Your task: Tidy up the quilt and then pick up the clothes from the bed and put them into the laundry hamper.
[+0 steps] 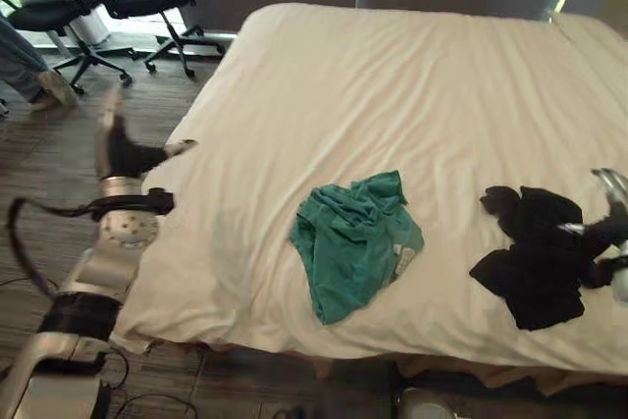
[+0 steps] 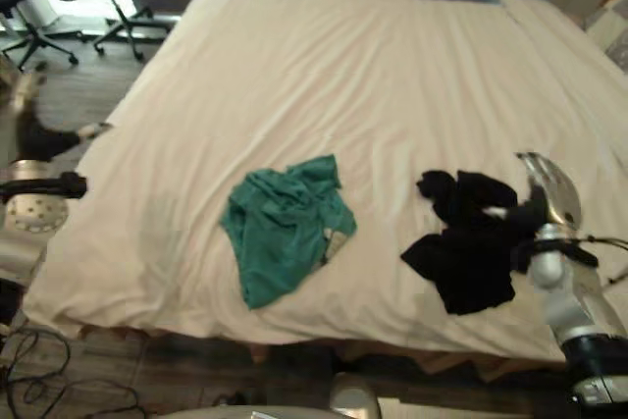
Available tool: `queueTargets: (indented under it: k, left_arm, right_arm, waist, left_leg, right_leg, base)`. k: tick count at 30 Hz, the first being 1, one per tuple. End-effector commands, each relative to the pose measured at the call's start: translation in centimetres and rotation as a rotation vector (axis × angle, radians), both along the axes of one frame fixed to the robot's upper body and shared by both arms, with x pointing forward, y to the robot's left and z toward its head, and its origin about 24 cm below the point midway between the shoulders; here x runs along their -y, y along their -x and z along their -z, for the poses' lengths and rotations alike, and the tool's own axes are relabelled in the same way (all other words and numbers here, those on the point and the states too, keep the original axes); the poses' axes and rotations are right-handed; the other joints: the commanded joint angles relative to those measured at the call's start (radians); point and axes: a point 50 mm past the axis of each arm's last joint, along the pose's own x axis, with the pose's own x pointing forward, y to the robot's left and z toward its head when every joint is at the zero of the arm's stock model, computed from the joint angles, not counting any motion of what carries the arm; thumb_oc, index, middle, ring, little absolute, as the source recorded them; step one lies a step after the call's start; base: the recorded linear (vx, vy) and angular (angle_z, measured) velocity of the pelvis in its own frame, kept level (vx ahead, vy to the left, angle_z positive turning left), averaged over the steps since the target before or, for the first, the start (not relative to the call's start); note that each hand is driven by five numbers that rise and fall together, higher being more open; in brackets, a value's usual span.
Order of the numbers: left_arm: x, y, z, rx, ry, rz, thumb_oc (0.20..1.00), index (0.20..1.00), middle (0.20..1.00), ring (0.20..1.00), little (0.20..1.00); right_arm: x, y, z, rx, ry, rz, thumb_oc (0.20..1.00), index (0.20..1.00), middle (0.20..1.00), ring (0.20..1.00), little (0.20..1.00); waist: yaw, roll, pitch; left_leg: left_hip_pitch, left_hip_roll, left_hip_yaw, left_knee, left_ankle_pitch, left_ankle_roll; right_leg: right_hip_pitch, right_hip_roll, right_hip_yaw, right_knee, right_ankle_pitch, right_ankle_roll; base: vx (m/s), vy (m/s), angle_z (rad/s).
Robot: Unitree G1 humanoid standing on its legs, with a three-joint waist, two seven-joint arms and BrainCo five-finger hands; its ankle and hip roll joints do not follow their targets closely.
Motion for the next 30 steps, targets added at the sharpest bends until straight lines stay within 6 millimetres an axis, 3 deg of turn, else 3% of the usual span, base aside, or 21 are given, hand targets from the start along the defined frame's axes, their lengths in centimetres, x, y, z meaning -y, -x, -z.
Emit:
queueTargets:
  k: [1, 4, 5, 10, 13, 14, 17, 19, 20, 21, 22, 23, 24, 25, 30]
  left_arm:
    - [1.8, -2.8, -1.4, -0.007, -0.054, 0.02, 1.0, 1.0, 1.0, 1.0, 1.0]
    - [5.5, -4.8, -0.5, -0.077, -0.092, 0.109, 1.0, 1.0, 1.0, 1.0, 1.0]
    - [5.5, -4.9, -0.6, -0.076, -0.093, 0.109, 1.0, 1.0, 1.0, 1.0, 1.0]
    - [11.8, -6.5, 3.0, -0.21, -0.175, 0.249, 1.0, 1.0, 1.0, 1.0, 1.0]
    - [15.1, -6.0, 4.3, -0.236, -0.195, 0.366, 1.0, 1.0, 1.0, 1.0, 1.0]
    - [15.1, -6.0, 4.3, -0.236, -0.196, 0.367, 1.0, 1.0, 1.0, 1.0, 1.0]
    - [18.6, -5.0, 7.1, -0.309, -0.207, 0.469, 1.0, 1.0, 1.0, 1.0, 1.0]
    - [18.9, -4.9, 7.6, -0.33, -0.219, 0.476, 1.0, 1.0, 1.0, 1.0, 1.0]
    - [19.2, -4.7, 8.3, -0.363, -0.235, 0.488, 0.542, 0.542, 0.542, 0.542, 0.542]
    - [19.3, -4.5, 9.0, -0.394, -0.258, 0.496, 0.398, 0.398, 0.398, 0.398, 0.398]
    - [19.4, -4.2, 9.7, -0.425, -0.278, 0.502, 0.2, 0.2, 0.2, 0.2, 0.2]
    - [19.4, -4.2, 9.7, -0.425, -0.278, 0.502, 0.2, 0.2, 0.2, 0.2, 0.2]
    - [18.6, -3.5, 12.0, -0.509, -0.29, 0.479, 0.2, 0.2, 0.2, 0.2, 0.2]
    - [18.2, -3.0, 13.0, -0.547, -0.289, 0.469, 0.2, 0.2, 0.2, 0.2, 0.2]
    - [13.3, -0.3, 17.1, -0.708, -0.25, 0.341, 0.2, 0.2, 0.2, 0.2, 0.2]
  right_arm:
    - [-1.3, -2.7, -4.6, 0.15, 0.054, -0.057, 1.0, 1.0, 1.0, 1.0, 1.0]
    - [-3.3, -4.0, -5.1, 0.178, 0.045, -0.115, 1.0, 1.0, 1.0, 1.0, 1.0]
    - [-3.2, -4.1, -5.1, 0.18, 0.045, -0.113, 1.0, 1.0, 1.0, 1.0, 1.0]
    - [-4.5, -4.4, -3.4, 0.161, 0.018, -0.13, 1.0, 1.0, 1.0, 1.0, 1.0]
    - [-4.0, -3.5, -2.5, 0.144, 0.009, -0.114, 1.0, 1.0, 1.0, 1.0, 1.0]
    - [-4.0, -3.5, -2.4, 0.143, 0.009, -0.113, 1.0, 1.0, 1.0, 1.0, 1.0]
    - [-4.2, -2.8, -1.1, 0.11, -0.003, -0.125, 1.0, 1.0, 1.0, 1.0, 1.0]
    - [-4.3, -2.8, -1.1, 0.109, 0.001, -0.13, 1.0, 1.0, 1.0, 1.0, 1.0]
    - [-4.3, -2.9, -1.2, 0.104, 0.008, -0.134, 1.0, 1.0, 1.0, 1.0, 1.0]
    - [-4.3, -2.9, -1.3, 0.1, 0.016, -0.138, 1.0, 1.0, 1.0, 1.0, 1.0]
    - [-4.3, -2.9, -1.5, 0.101, 0.028, -0.143, 1.0, 1.0, 1.0, 1.0, 1.0]
    - [-4.3, -2.9, -1.5, 0.1, 0.028, -0.143, 1.0, 1.0, 1.0, 1.0, 1.0]
    - [-4.2, -2.9, -2.1, 0.108, 0.047, -0.147, 1.0, 1.0, 1.0, 1.0, 1.0]
    - [-4.1, -2.9, -2.4, 0.113, 0.055, -0.148, 1.0, 1.0, 1.0, 1.0, 1.0]
    - [-3.3, -3.2, -4.1, 0.121, 0.103, -0.129, 1.0, 1.0, 1.0, 1.0, 1.0]
  waist:
    - [-0.032, 0.005, 0.042]
    - [-0.044, 0.009, 0.075]
    - [-0.042, 0.009, 0.076]
    - [-0.086, 0.021, 0.096]
    - [-0.104, 0.025, 0.091]
    - [-0.103, 0.025, 0.091]
    - [-0.136, 0.03, 0.1]
    - [-0.134, 0.033, 0.101]
    - [-0.134, 0.035, 0.107]
    - [-0.132, 0.036, 0.108]
    - [-0.129, 0.037, 0.111]
    - [-0.128, 0.038, 0.11]
    - [-0.117, 0.039, 0.114]
    - [-0.109, 0.042, 0.114]
    - [-0.064, 0.063, 0.123]
  left_leg:
    - [-0.067, 0.04, -0.011, 0.026, 0.022, -0.071]
    - [-0.104, 0.041, 0.004, 0.041, 0.028, -0.07]
    - [-0.106, 0.041, 0.004, 0.042, 0.028, -0.07]
    - [-0.135, 0.032, 0.027, 0.053, 0.024, -0.065]
    - [-0.137, 0.028, 0.041, 0.054, 0.022, -0.061]
    - [-0.137, 0.028, 0.041, 0.054, 0.022, -0.061]
    - [-0.123, 0.013, 0.06, 0.045, 0.005, -0.051]
    - [-0.129, 0.009, 0.064, 0.043, 0.008, -0.049]
    - [-0.13, 0.005, 0.066, 0.043, 0.007, -0.047]
    - [-0.13, 0.003, 0.069, 0.042, 0.005, -0.045]
    - [-0.133, 0.0, 0.07, 0.044, 0.005, -0.043]
    - [-0.133, 0.0, 0.071, 0.045, 0.004, -0.043]
    - [-0.138, 0.0, 0.068, 0.049, 0.004, -0.042]
    - [-0.141, 0.0, 0.064, 0.049, 0.004, -0.043]
    - [-0.158, -0.001, 0.034, 0.059, 0.006, -0.046]
  right_leg:
    - [0.007, -0.08, 0.028, 0.124, -0.187, 0.116]
    - [-0.039, -0.08, 0.045, 0.14, -0.179, 0.117]
    - [-0.041, -0.08, 0.046, 0.141, -0.179, 0.117]
    - [-0.087, -0.081, 0.08, 0.145, -0.169, 0.123]
    - [-0.095, -0.082, 0.093, 0.14, -0.162, 0.124]
    - [-0.095, -0.082, 0.094, 0.14, -0.162, 0.124]
    - [-0.11, -0.091, 0.117, 0.138, -0.153, 0.137]
    - [-0.123, -0.09, 0.126, 0.134, -0.142, 0.139]
    - [-0.129, -0.089, 0.135, 0.131, -0.138, 0.142]
    - [-0.133, -0.087, 0.141, 0.128, -0.135, 0.143]
    - [-0.136, -0.087, 0.143, 0.126, -0.133, 0.143]
    - [-0.137, -0.087, 0.144, 0.125, -0.132, 0.143]
    - [-0.138, -0.09, 0.143, 0.123, -0.133, 0.139]
    - [-0.138, -0.092, 0.14, 0.123, -0.134, 0.138]
    - [-0.129, -0.101, 0.107, 0.138, -0.153, 0.13]
  base:
    - [-0.12, 0.016, -0.16]
    - [-0.1, 0.016, -0.3]
    - [-0.08, 0.011, -0.25]
    - [-0.04, 0.019, -0.12]
    - [-0.01, 0.016, -0.27]
    - [0.0, 0.012, -0.26]
    - [-0.03, 0.043, -0.22]
    - [-0.05, 0.03, -0.15]
    - [-0.05, 0.027, -0.1]
    - [-0.04, 0.016, -0.07]
    - [-0.02, 0.0, -0.24]
    - [-0.02, -0.023, -0.22]
    - [0.0, -0.032, -0.23]
    - [0.0, -0.041, -0.1]
    - [0.0, -0.032, 0.02]
